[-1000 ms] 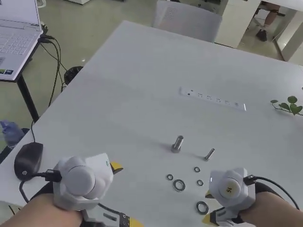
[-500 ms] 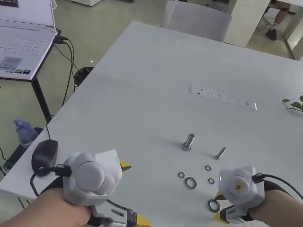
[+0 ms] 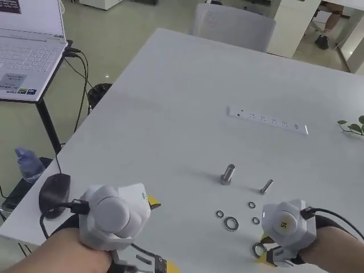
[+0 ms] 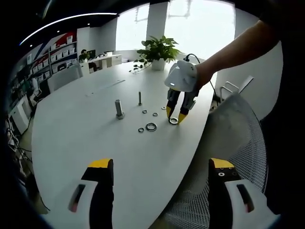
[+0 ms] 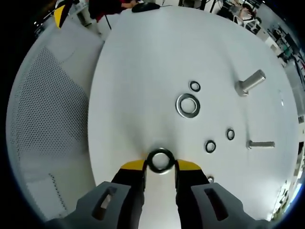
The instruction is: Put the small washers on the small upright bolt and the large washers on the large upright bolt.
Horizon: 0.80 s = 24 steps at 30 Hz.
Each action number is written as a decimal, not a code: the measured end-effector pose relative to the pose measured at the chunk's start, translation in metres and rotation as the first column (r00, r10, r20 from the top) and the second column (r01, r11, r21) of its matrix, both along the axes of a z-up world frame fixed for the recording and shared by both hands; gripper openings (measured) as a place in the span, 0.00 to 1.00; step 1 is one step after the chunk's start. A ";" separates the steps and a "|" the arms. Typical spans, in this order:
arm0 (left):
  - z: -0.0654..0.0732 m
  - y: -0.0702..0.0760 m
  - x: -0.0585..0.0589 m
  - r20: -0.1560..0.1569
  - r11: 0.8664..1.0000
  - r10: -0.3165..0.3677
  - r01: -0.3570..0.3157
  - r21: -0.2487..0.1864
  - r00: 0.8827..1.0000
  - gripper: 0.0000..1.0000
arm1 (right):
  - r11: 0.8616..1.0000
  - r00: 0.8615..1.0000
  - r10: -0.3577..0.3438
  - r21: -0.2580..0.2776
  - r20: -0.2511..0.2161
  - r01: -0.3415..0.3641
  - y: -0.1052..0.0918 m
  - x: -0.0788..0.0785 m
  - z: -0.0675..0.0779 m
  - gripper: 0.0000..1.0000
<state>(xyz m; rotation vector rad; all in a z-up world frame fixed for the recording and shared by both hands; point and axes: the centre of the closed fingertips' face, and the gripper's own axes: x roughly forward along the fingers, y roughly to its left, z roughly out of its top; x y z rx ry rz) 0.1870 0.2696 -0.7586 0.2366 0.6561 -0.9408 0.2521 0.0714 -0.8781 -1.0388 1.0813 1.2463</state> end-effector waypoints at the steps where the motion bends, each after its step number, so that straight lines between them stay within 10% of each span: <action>1: 0.002 0.003 0.002 0.003 1.000 0.005 -0.005 -0.004 1.000 0.81 | 1.000 1.000 0.013 -0.012 0.004 -0.013 0.000 -0.001 0.000 0.25; 24: 0.002 -0.001 -0.008 -0.020 0.998 -0.068 0.068 0.005 0.998 0.74 | 0.997 0.997 -0.074 -0.035 -0.001 0.074 -0.004 0.006 0.000 0.20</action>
